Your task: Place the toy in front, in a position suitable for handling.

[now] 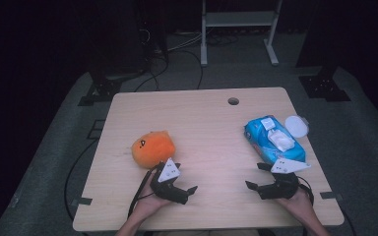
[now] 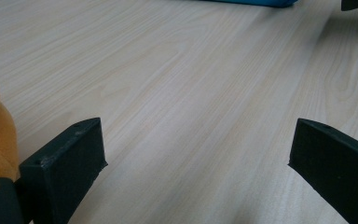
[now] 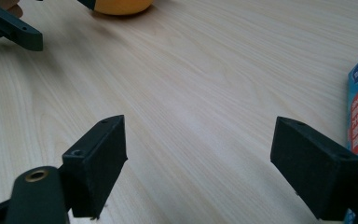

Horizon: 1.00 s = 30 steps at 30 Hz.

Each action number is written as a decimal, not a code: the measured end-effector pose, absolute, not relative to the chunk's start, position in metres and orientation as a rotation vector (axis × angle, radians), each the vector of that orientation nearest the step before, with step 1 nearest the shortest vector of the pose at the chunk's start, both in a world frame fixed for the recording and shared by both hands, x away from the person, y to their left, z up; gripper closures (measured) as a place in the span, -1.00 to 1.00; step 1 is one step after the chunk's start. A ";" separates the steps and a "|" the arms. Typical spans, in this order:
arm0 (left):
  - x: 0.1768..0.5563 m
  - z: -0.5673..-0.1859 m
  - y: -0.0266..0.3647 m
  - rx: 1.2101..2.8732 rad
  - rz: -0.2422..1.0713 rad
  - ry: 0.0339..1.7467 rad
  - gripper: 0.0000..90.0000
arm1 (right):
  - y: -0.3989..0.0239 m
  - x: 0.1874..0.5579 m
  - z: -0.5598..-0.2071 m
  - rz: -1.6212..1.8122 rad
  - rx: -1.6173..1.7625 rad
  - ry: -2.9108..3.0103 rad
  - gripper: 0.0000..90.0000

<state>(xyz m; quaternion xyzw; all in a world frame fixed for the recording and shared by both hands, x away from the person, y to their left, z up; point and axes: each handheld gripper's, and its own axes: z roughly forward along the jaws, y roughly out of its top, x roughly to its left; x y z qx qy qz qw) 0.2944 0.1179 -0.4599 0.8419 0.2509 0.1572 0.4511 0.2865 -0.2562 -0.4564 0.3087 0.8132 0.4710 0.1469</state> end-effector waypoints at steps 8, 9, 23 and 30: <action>0.294 -0.452 0.122 2.042 0.421 0.659 -0.93 | -0.255 0.288 -0.457 1.347 0.897 2.341 -0.62; 0.294 -0.450 0.123 2.028 0.424 0.661 -0.93 | -0.254 0.288 -0.457 1.344 0.895 2.342 -0.62; 0.307 -0.407 0.146 1.922 0.479 0.686 -0.93 | -0.258 0.286 -0.454 1.414 0.913 2.308 -0.62; 0.324 -0.391 0.174 1.893 0.530 0.750 -0.94 | -0.256 0.287 -0.455 1.409 0.915 2.323 -0.62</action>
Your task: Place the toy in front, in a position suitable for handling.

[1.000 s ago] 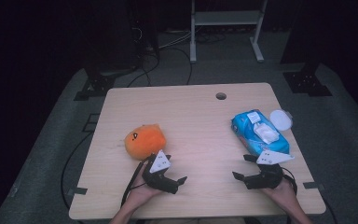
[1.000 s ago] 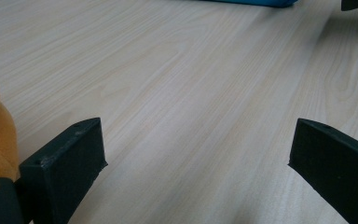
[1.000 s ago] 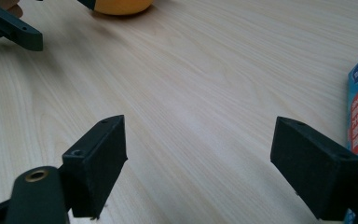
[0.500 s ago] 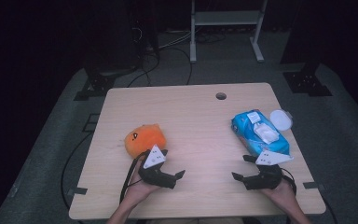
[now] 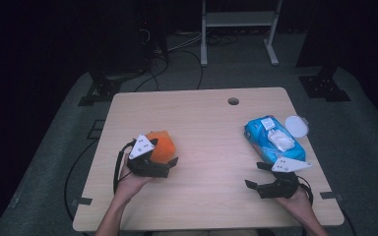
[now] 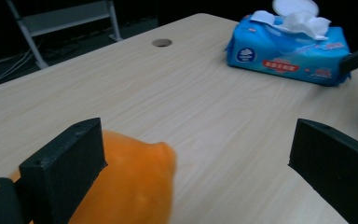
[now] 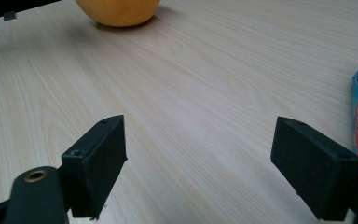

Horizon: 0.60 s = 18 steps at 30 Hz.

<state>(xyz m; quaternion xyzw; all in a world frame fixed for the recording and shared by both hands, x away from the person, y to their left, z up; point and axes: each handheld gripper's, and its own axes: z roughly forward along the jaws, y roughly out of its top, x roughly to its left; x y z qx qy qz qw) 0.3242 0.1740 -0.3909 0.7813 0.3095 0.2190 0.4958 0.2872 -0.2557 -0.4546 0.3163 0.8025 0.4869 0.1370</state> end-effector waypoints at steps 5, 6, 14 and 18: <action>0.338 -0.392 0.195 1.899 0.557 0.806 -0.94 | -0.254 0.289 -0.455 1.401 0.911 2.338 -0.62; 0.341 -0.393 0.198 1.900 0.558 0.815 -0.94 | -0.254 0.289 -0.456 1.402 0.916 2.340 -0.62; 0.355 -0.404 0.212 1.891 0.543 0.886 -0.94 | -0.252 0.288 -0.457 1.388 0.918 2.351 -0.62; 0.357 -0.410 0.214 1.889 0.584 0.910 -0.93 | -0.253 0.288 -0.458 1.381 0.920 2.356 -0.62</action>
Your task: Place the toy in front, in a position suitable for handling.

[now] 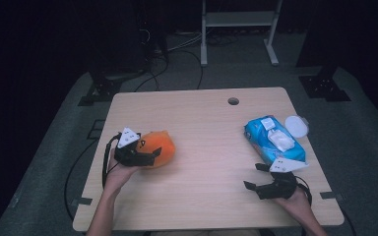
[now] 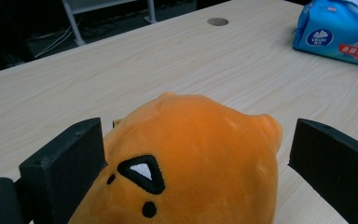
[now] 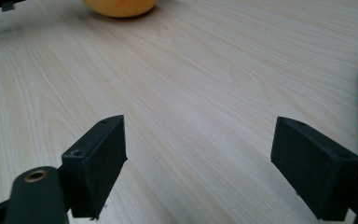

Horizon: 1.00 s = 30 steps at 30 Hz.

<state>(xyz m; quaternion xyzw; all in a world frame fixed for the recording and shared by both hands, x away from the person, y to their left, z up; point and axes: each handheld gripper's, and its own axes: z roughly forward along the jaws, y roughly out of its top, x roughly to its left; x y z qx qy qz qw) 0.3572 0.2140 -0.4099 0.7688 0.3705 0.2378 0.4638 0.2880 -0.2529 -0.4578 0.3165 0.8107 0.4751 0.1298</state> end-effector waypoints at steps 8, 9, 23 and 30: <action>0.362 -0.421 0.213 1.929 0.588 0.936 -0.92 | -0.252 0.286 -0.457 1.378 0.903 2.360 -0.62; 0.363 -0.423 0.213 1.928 0.593 0.935 -0.92 | -0.252 0.286 -0.457 1.380 0.902 2.359 -0.62; 0.366 -0.427 0.215 1.865 0.631 0.998 -0.94 | -0.252 0.285 -0.457 1.376 0.891 2.369 -0.62; 0.368 -0.433 0.214 1.879 0.596 1.022 -0.94 | -0.252 0.285 -0.457 1.382 0.897 2.366 -0.62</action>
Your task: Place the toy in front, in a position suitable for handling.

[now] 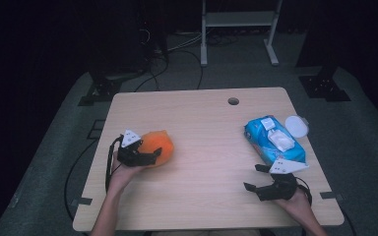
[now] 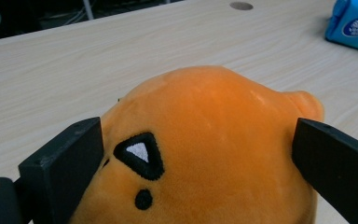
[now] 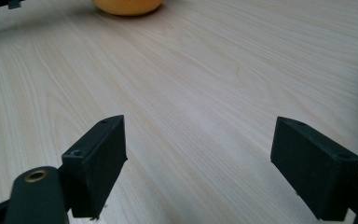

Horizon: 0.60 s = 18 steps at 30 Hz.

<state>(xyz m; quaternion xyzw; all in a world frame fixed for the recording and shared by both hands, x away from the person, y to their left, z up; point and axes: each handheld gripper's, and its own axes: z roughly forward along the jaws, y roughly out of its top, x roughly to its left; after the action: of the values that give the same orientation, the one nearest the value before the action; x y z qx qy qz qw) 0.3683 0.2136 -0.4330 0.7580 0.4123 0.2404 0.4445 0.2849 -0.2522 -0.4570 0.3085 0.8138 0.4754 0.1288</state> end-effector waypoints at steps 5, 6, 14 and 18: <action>0.366 -0.436 0.212 1.870 0.615 1.032 -0.94 | -0.255 0.284 -0.452 1.443 0.910 2.331 -0.62; 0.366 -0.436 0.212 1.870 0.615 1.032 -0.94 | -0.255 0.284 -0.452 1.443 0.910 2.331 -0.62; 0.365 -0.439 0.209 1.895 0.642 0.981 -1.00 | -0.267 0.288 -0.450 1.528 0.970 2.273 -0.62; 0.364 -0.442 0.208 1.930 0.645 0.933 -1.00 | -0.269 0.288 -0.449 1.535 0.978 2.266 -0.62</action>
<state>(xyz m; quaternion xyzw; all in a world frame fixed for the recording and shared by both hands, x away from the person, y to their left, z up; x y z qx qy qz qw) 0.3639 0.2079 -0.4420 0.7757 0.3750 0.2594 0.4363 0.2878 -0.2685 -0.4491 0.3343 0.7743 0.5244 0.1172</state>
